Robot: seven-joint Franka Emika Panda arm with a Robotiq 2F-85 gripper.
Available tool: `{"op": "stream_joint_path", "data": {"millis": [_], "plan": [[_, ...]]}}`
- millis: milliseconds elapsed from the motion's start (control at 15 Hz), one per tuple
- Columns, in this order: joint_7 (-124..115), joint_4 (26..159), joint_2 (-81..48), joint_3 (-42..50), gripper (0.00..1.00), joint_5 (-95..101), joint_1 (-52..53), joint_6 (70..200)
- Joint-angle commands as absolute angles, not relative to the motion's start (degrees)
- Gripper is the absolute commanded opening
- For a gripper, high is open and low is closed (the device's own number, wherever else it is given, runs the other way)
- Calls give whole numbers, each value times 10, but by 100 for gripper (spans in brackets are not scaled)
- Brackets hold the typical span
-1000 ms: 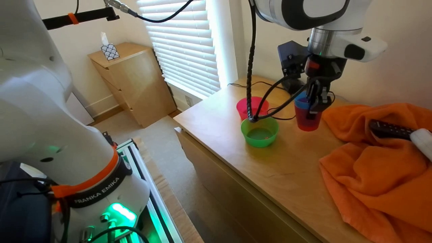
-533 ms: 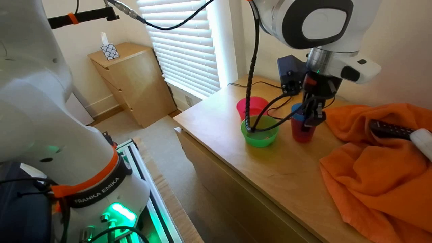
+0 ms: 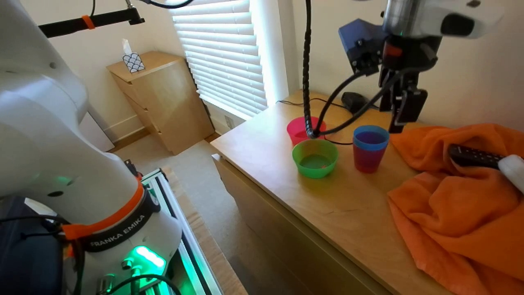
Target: Pick up the stacked cups from the pink bowl and put them on top of the chest of drawers
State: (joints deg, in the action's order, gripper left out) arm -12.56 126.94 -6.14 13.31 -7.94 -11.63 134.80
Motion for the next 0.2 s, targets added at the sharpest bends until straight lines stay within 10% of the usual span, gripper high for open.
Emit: {"op": "stream_joint_path", "data": {"millis": [0,133], "plan": [[-119,1277,-30,131,83,-79,-120,1338],[-115,1292,24,130,97,-78,-120,1317]]}}
